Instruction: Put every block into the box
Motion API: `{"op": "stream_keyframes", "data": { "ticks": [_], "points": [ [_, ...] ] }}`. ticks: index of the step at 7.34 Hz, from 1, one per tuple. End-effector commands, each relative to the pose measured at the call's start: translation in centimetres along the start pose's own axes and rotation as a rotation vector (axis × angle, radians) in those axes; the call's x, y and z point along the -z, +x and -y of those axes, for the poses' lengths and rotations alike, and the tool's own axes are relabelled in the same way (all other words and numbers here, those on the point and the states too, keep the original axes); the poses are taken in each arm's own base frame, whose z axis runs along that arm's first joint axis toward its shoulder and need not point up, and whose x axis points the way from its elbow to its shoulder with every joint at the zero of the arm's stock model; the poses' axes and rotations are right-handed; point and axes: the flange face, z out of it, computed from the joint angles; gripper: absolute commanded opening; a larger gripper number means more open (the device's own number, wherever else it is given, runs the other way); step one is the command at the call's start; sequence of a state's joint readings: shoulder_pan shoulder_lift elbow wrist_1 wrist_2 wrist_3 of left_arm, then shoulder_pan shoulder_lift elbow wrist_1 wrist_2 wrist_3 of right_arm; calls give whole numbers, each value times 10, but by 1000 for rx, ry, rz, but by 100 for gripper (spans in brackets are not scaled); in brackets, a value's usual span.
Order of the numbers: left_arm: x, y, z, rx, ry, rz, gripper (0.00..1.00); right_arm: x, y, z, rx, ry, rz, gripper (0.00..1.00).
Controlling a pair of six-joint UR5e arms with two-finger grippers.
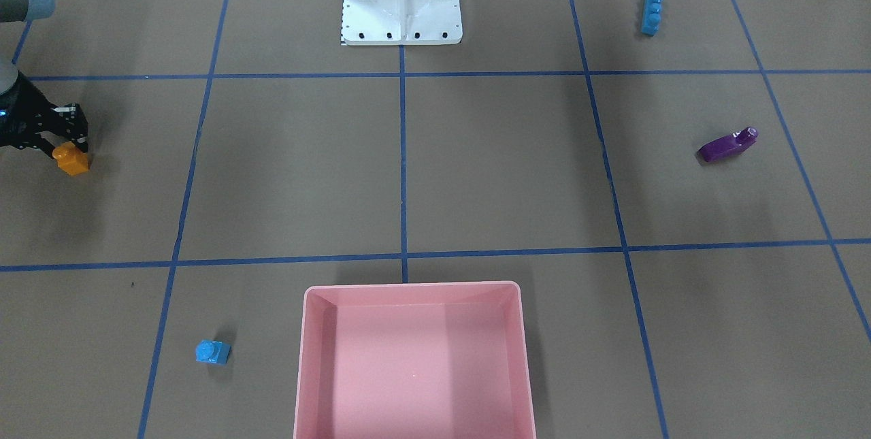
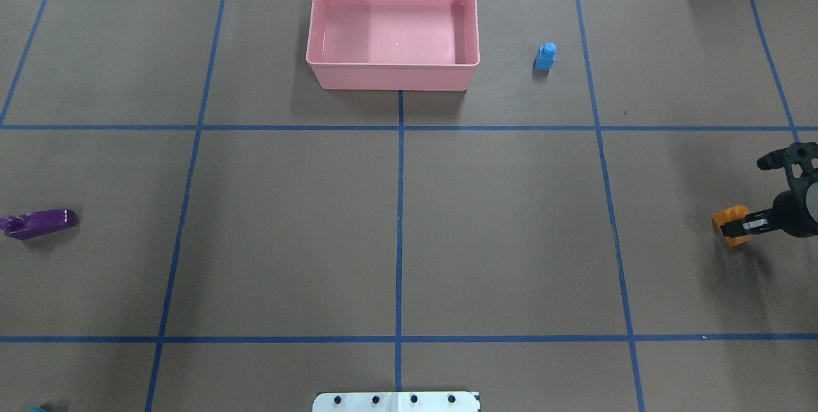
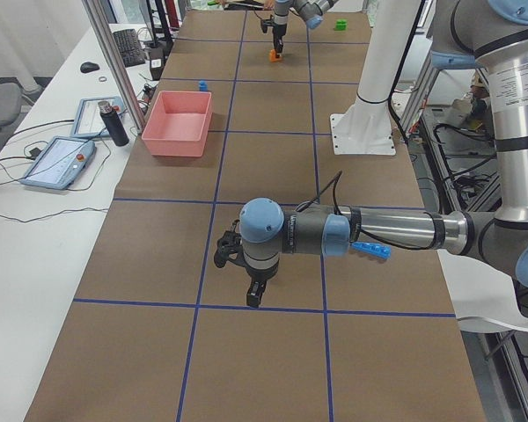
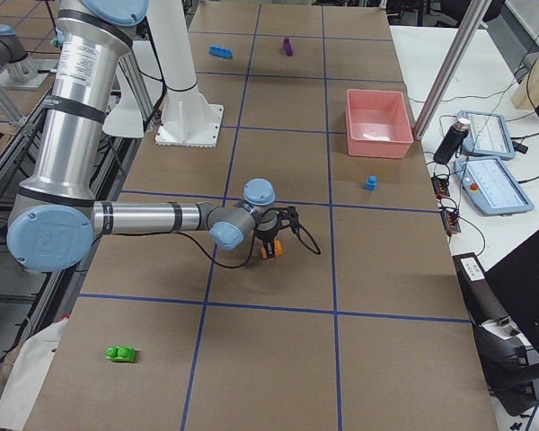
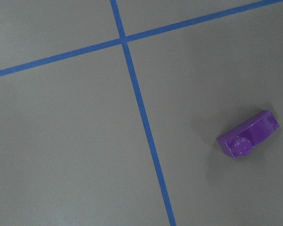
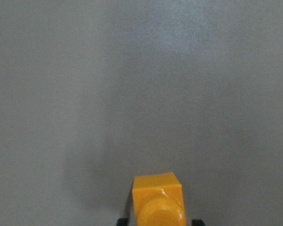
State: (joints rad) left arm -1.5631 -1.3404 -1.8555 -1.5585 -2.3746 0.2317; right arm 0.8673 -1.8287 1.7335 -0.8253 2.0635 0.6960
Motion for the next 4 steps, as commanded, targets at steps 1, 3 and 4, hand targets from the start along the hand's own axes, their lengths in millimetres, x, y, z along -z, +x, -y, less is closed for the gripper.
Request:
{"op": "stream_keyframes", "data": {
  "ticks": [1,3,4],
  "points": [
    [0,0,0,-1,1,0,100,10,-12,6,9,23,21,0],
    [0,0,-1,0,0,0,100,47,-40,41,-39,113,79,0],
    [1,1,1,-3,3,-1,100,61,-78,78,-169,163,147,0]
  ]
}}
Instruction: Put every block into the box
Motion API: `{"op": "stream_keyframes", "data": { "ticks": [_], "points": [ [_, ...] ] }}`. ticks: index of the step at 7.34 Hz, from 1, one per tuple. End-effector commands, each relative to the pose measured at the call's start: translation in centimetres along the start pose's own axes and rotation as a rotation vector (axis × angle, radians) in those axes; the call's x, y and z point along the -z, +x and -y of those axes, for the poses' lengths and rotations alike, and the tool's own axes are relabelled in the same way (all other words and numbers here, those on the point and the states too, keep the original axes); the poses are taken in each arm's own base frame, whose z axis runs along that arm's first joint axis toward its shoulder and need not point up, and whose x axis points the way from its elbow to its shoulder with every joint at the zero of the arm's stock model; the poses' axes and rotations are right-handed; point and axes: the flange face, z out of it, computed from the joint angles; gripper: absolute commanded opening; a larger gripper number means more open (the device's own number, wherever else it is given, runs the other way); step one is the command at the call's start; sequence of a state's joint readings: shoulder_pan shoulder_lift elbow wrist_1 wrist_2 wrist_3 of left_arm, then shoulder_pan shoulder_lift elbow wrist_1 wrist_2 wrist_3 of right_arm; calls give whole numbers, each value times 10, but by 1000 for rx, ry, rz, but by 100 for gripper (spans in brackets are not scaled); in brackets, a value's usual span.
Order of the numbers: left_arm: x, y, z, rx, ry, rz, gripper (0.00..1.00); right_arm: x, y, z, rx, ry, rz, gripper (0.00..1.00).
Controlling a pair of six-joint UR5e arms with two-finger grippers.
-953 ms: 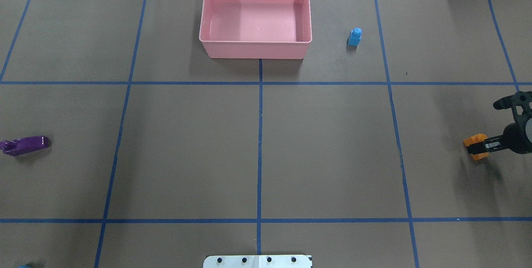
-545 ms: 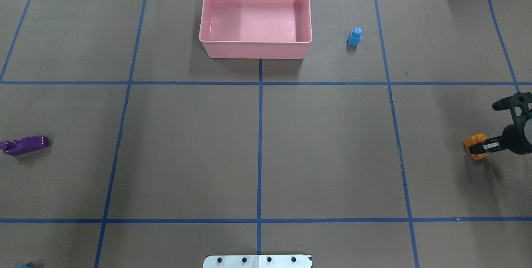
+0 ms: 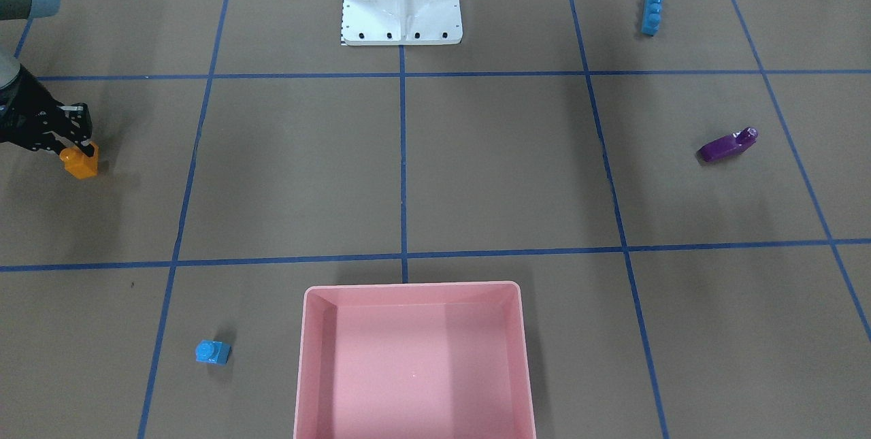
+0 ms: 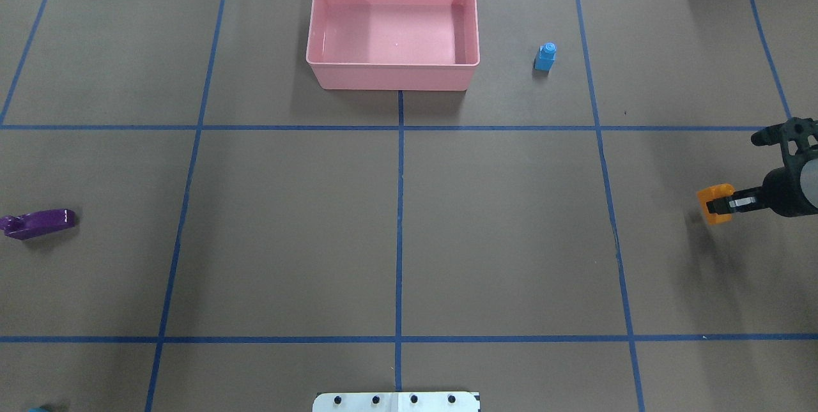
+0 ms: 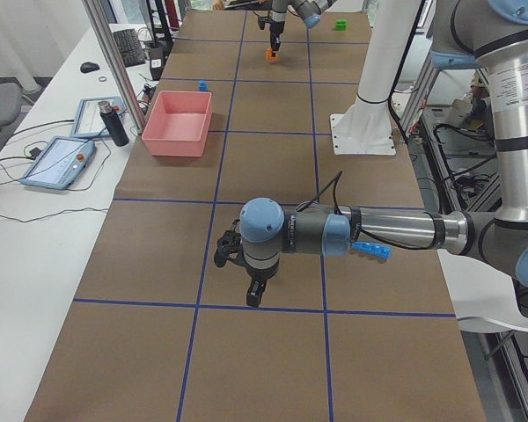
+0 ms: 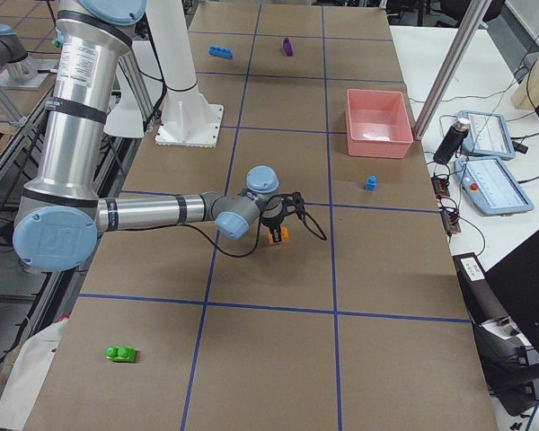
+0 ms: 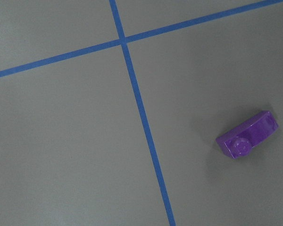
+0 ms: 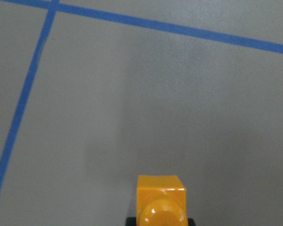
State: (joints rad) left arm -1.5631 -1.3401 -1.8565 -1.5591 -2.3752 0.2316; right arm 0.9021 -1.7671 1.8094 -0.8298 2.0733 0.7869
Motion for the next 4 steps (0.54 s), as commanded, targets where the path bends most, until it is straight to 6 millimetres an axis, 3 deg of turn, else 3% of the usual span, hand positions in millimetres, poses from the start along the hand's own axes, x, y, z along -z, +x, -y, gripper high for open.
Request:
{"op": "stream_keyframes", "data": {
  "ticks": [1,4],
  "points": [
    [0,0,0,-1,1,-1,100,23,-85,74,-208,108,138,0],
    [0,1,1,-3,1,-1,100,71,-232,183,-392,159,282,0]
  ]
}}
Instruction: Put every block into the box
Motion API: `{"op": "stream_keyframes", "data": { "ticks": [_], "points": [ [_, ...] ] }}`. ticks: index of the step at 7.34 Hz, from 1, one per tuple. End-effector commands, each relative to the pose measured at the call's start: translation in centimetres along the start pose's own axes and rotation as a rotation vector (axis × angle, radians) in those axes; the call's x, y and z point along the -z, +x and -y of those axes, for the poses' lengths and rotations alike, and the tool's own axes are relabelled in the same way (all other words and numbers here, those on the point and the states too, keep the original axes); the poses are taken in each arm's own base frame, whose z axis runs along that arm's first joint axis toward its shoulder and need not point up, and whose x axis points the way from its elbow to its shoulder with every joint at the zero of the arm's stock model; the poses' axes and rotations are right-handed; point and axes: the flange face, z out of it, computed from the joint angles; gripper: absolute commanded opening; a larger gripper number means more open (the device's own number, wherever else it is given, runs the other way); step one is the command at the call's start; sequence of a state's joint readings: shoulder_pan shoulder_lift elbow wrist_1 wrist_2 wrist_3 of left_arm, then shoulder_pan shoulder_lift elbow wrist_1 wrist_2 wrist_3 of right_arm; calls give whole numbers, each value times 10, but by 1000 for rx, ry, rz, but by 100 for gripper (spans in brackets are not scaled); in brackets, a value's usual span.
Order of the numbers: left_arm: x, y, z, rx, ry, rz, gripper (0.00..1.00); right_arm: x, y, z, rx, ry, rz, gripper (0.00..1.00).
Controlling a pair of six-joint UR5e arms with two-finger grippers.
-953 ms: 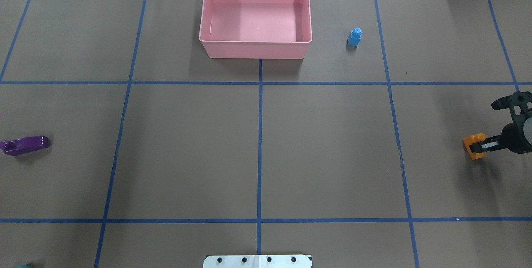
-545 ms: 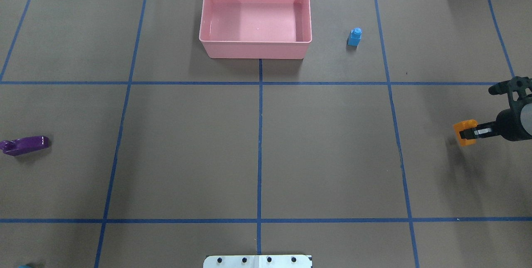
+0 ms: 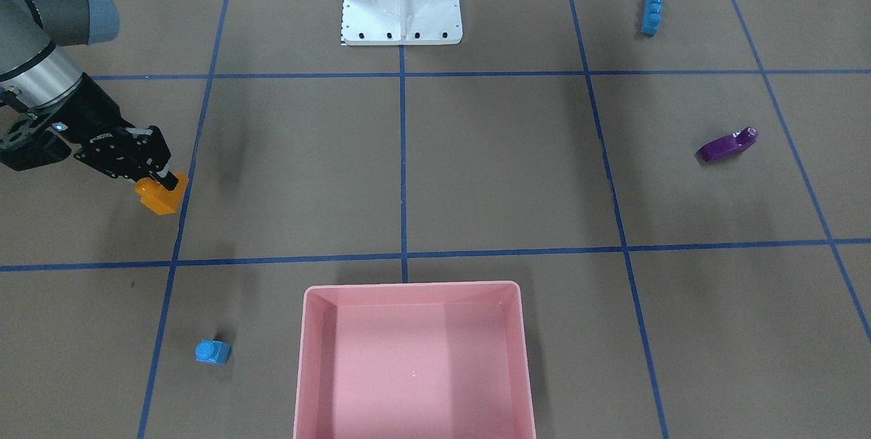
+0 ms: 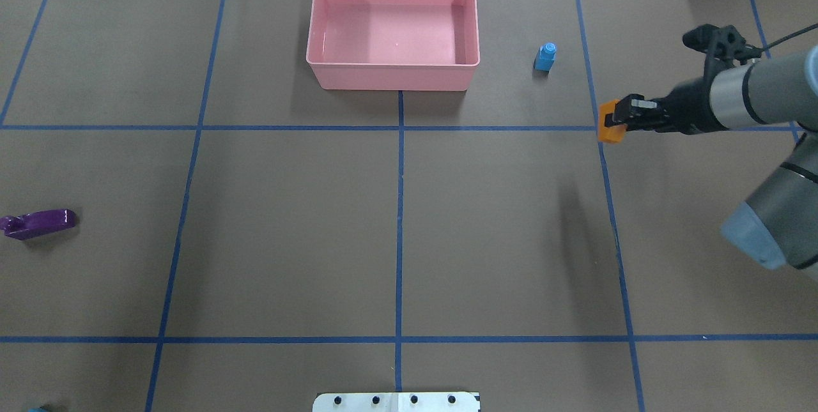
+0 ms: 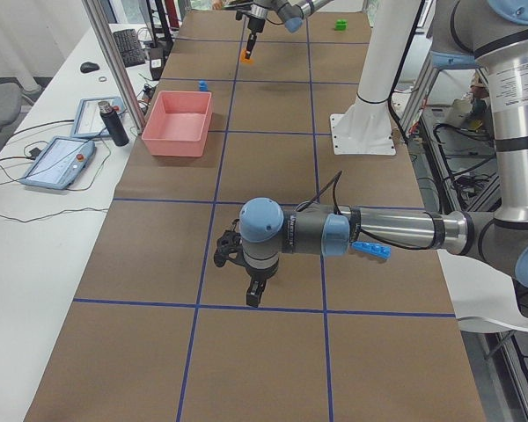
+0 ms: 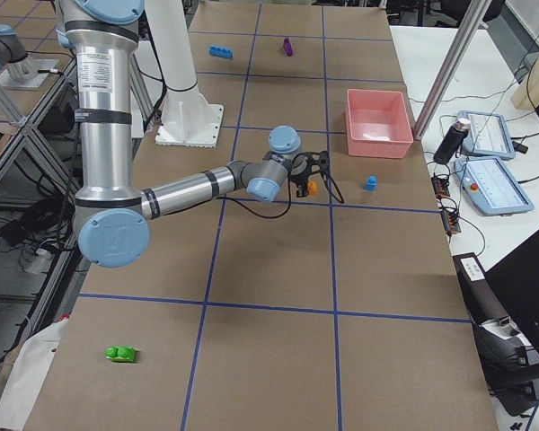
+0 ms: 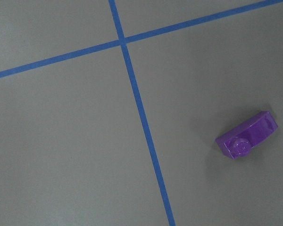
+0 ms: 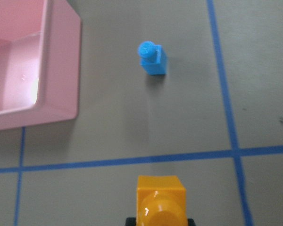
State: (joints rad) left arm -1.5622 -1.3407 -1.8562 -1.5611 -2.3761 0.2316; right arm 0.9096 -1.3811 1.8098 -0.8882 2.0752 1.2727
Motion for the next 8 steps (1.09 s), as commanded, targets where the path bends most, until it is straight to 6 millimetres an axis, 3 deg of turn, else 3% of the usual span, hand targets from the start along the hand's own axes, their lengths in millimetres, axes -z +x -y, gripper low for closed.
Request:
{"op": "stream_keyframes", "data": {
  "ticks": [1,2,3,4,5,7,8],
  "points": [
    [-1,0,0,-1,-2,-1,100,-12,-144,45,-113,-20,-59,0],
    [-1,0,0,-2,-2,-1,100,-34,-215,73,-147,-47,-148,0],
    [-1,0,0,-2,-2,-1,100,-70,-272,100,-164,-67,-198,0],
    [-1,0,0,-2,-2,-1,100,-104,-313,130,-176,-84,-254,0],
    [-1,1,1,-4,-2,-1,100,-127,-328,150,-111,-111,-303,0],
    [-1,1,2,-12,5,1,100,-164,-304,165,-19,-103,-408,0],
    [0,1,2,-14,7,1,100,-182,-303,171,0,-132,-451,0]
  ]
}}
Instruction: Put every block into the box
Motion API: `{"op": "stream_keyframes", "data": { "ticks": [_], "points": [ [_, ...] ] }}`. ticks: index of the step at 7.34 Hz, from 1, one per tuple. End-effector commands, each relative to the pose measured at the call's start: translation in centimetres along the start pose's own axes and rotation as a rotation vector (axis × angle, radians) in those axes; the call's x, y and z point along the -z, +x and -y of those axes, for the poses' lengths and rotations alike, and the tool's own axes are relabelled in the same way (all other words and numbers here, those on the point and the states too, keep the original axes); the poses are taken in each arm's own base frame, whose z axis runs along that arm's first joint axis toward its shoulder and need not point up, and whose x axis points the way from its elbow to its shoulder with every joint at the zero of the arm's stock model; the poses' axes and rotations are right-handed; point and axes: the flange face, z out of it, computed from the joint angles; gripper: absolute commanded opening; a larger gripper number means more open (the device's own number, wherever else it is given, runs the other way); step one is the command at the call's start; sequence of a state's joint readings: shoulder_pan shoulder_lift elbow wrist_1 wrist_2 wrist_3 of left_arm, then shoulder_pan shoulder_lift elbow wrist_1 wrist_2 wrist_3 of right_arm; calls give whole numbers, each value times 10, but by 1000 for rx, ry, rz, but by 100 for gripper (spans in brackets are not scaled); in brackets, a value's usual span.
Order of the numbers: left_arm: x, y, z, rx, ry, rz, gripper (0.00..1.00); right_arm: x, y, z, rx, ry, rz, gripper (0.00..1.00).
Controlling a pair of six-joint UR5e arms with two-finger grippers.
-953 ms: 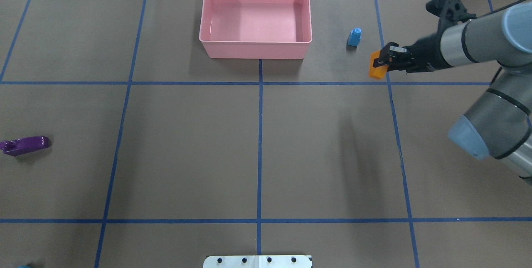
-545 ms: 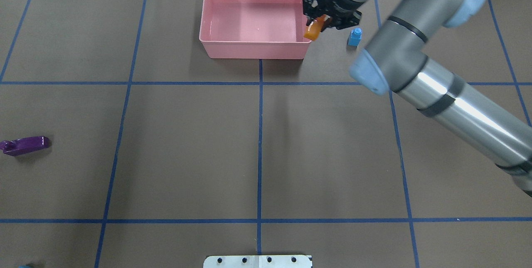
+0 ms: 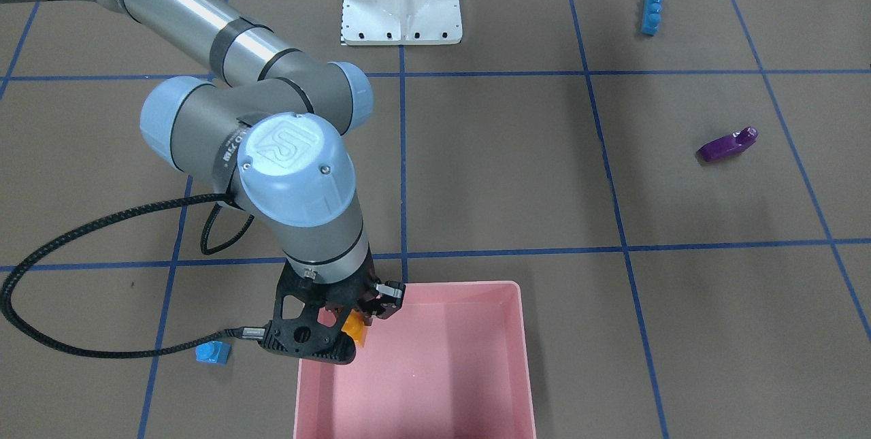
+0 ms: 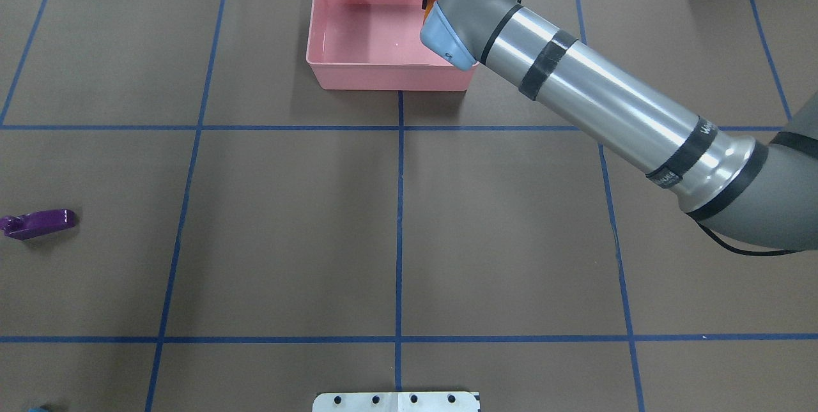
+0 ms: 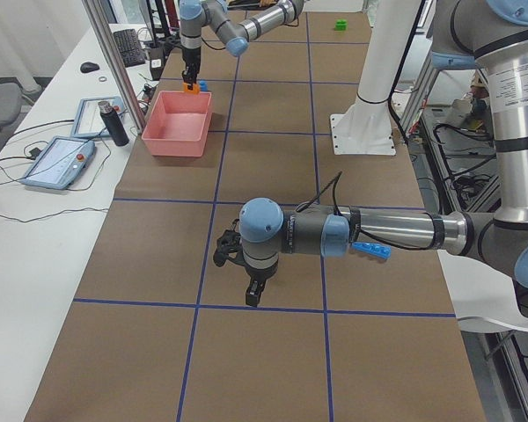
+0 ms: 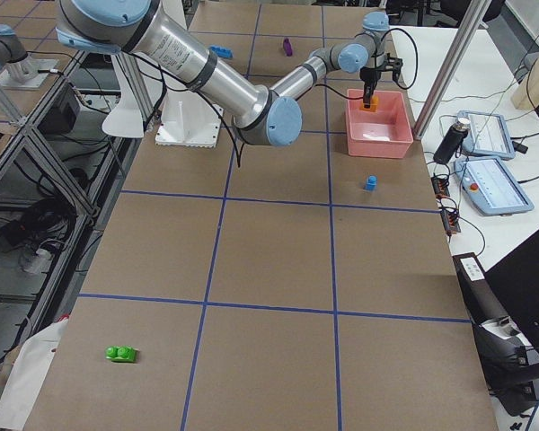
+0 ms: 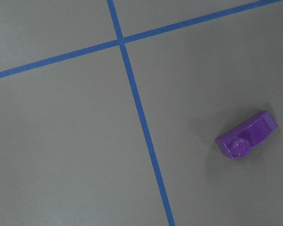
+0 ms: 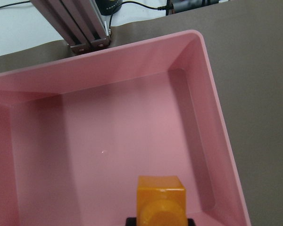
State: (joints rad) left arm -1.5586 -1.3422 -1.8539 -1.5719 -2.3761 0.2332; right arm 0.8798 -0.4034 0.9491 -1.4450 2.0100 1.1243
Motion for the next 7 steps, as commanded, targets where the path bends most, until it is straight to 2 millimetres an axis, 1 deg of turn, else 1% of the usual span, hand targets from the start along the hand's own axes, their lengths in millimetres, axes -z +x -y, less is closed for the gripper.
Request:
{"op": "stream_keyframes", "data": {
  "ticks": [1,2,3,4,5,6,7],
  "points": [
    [0,0,0,-3,3,1,100,-54,-3,8,68,-7,-39,0],
    [0,0,0,-3,3,1,100,-83,2,6,88,14,-33,0],
    [1,1,1,-6,6,1,100,-83,1,5,91,15,-29,0],
    [4,3,4,-32,29,7,100,-90,1,-1,98,12,-34,97],
    [7,6,9,-66,65,17,100,-88,-2,-1,85,20,-35,100],
    [14,11,19,-126,121,30,100,-71,-7,1,86,31,-12,100],
    [15,14,38,-179,167,33,100,-52,-7,3,77,32,-20,100]
  ]
}}
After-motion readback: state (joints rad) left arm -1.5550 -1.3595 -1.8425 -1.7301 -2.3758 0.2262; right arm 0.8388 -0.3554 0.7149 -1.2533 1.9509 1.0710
